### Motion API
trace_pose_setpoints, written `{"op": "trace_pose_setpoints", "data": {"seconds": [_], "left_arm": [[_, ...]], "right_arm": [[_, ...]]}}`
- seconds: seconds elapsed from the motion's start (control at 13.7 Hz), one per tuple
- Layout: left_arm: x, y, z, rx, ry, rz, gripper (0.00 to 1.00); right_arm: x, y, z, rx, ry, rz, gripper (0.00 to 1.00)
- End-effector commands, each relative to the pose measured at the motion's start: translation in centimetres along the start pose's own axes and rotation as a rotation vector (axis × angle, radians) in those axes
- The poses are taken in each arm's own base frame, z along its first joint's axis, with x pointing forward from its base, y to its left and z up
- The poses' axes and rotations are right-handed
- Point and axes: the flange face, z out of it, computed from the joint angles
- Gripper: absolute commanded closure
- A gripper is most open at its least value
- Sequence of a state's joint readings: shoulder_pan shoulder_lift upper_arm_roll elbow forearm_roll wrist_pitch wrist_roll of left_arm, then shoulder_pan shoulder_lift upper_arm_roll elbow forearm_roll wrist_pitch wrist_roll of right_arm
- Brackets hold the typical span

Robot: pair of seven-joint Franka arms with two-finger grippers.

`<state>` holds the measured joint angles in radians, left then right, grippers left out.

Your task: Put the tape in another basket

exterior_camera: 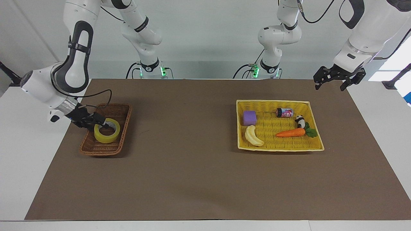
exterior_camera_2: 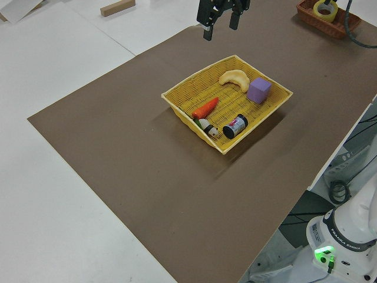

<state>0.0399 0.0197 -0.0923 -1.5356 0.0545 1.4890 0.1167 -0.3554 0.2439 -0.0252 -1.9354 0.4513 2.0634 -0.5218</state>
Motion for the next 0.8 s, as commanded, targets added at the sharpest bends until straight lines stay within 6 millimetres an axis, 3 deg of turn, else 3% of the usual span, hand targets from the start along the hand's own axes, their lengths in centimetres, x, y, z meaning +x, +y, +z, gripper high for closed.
{"op": "trace_pose_setpoints", "data": {"seconds": [0.0, 0.15, 0.36, 0.51, 0.73], "left_arm": [[-0.8, 0.4, 0.0, 0.013, 0.005, 0.014, 0.0], [-0.8, 1.0, -0.1, 0.014, -0.001, 0.022, 0.0], [-0.9, -0.2, 0.0, 0.013, 0.001, 0.0, 0.0], [-1.0, -0.9, 0.0, 0.012, 0.001, -0.013, 0.0], [-2.3, -0.7, -3.1, 0.023, 0.062, -0.016, 0.0]], "right_arm": [[2.0, -1.9, -3.0, -0.023, 0.068, -0.067, 0.0], [3.1, -3.9, -4.1, -0.064, 0.075, -0.119, 0.0], [3.8, -8.2, -7.0, -0.16, 0.091, -0.127, 0.0], [3.2, -11.4, -9.0, -0.205, 0.099, -0.117, 0.0], [1.2, -17.3, -11.9, -0.321, 0.075, -0.089, 0.0]]}}
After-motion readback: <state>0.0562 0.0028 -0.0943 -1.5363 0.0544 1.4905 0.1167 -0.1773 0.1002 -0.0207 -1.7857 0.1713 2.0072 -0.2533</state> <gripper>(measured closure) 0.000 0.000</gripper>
